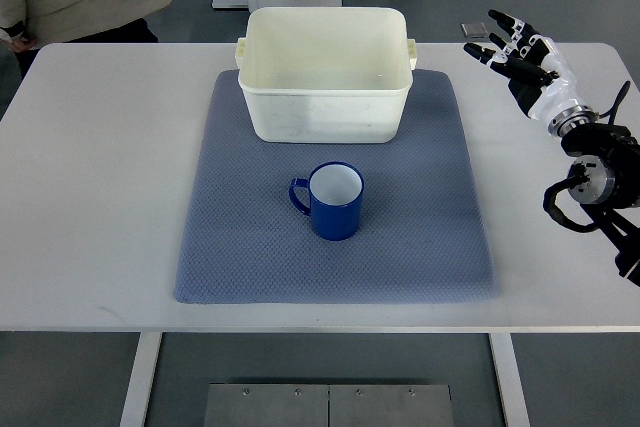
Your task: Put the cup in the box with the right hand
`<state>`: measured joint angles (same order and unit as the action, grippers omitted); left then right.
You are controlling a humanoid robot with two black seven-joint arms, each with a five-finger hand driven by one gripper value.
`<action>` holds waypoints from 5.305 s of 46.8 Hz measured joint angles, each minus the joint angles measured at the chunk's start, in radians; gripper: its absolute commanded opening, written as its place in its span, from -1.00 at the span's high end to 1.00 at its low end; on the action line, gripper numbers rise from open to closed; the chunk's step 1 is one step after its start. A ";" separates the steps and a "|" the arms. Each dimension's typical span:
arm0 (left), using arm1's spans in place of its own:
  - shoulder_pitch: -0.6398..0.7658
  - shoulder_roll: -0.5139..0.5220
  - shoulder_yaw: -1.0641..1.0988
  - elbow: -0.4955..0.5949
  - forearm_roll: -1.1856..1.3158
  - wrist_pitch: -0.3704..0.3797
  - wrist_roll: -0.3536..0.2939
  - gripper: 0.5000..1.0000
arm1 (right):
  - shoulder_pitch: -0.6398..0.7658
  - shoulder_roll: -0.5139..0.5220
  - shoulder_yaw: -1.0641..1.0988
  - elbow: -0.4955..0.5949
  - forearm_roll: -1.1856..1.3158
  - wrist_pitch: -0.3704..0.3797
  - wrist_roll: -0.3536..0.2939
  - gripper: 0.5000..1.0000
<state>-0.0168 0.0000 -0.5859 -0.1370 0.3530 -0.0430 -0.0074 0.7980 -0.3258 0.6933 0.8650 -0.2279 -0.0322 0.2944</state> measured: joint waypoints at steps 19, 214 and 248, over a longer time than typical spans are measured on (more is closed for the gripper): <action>-0.001 0.000 0.000 0.000 0.000 -0.003 0.000 -1.00 | 0.000 0.008 -0.002 0.000 -0.004 0.000 0.013 -1.00; 0.011 0.000 0.000 0.000 -0.002 0.002 0.000 -1.00 | 0.008 0.041 -0.300 0.303 -0.442 0.170 -0.029 -0.99; 0.011 0.000 0.000 0.000 -0.002 0.002 0.000 -1.00 | -0.030 0.081 -0.310 0.229 -0.458 0.168 -0.027 -0.98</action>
<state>-0.0061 0.0000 -0.5860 -0.1365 0.3512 -0.0407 -0.0078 0.7682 -0.2445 0.3836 1.0937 -0.6857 0.1358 0.2677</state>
